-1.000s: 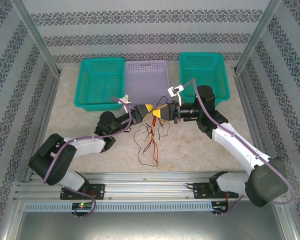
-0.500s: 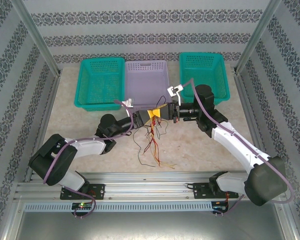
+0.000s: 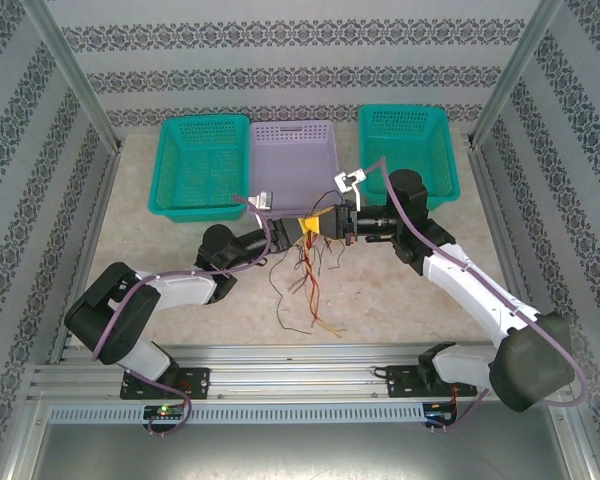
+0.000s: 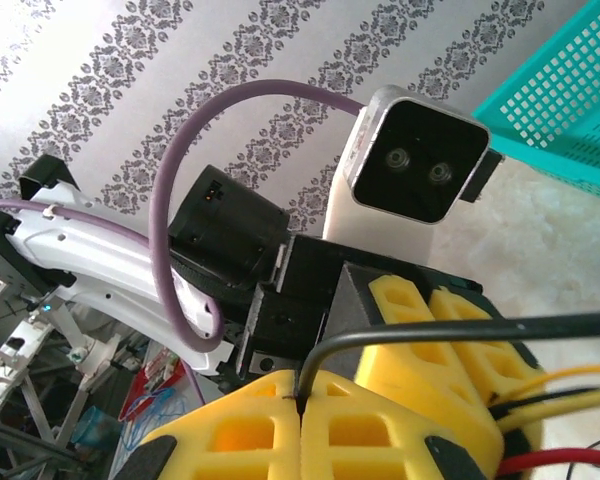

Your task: Untangle the cables

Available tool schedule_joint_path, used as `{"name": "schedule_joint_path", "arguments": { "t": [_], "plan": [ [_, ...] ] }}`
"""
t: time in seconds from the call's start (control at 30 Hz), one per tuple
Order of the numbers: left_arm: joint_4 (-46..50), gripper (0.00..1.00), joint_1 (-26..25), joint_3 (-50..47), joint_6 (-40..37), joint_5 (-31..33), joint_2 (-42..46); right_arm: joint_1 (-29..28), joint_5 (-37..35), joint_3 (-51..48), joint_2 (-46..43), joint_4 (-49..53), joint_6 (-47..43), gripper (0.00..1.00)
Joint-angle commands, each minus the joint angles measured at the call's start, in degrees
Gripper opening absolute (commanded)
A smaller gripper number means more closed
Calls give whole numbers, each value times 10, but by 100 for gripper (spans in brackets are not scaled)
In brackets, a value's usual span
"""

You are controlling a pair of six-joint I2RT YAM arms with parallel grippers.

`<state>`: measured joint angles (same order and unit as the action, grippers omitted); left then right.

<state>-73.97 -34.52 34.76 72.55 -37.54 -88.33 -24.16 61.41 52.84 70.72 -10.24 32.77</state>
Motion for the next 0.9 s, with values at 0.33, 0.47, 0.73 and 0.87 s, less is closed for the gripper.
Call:
{"name": "schedule_joint_path", "arguments": {
  "t": [0.33,0.47,0.73,0.87],
  "plan": [
    [241,0,59,-49,-130,15,191,129,-203,-72,-139,34,48,0],
    [486,0,65,-12,-248,67,310,170,-276,-90,-172,91,52,0],
    [767,0,67,40,-364,139,443,243,-407,-105,-226,157,82,0],
    [886,0,69,81,-408,183,474,250,-455,-77,-221,214,76,0]
  ]
}}
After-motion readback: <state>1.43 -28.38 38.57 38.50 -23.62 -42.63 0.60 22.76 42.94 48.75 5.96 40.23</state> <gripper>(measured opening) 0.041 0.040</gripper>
